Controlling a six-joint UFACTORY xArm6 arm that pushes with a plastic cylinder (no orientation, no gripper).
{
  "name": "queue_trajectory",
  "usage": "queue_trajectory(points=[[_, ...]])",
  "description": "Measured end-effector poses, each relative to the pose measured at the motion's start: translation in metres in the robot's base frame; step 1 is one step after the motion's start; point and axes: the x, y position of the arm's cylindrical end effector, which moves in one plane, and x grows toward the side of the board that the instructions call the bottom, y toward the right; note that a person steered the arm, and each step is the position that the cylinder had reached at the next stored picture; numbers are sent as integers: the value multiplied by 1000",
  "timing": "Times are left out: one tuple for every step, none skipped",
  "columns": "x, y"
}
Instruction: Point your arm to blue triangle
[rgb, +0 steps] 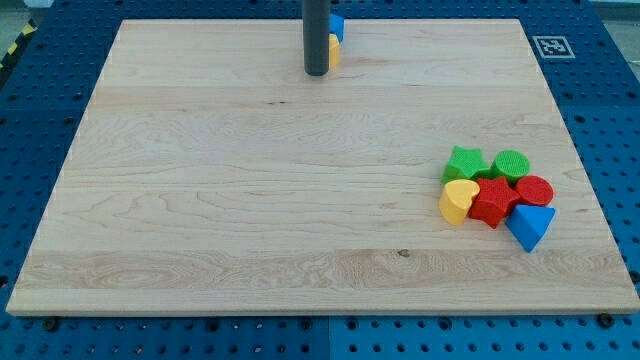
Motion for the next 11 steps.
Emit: queue_trajectory(points=[[-19,5],[-15,6],[19,-7],[32,-25],[32,-27],[51,-27],[142,-27],[216,-1],[244,76],[273,114],[295,175]])
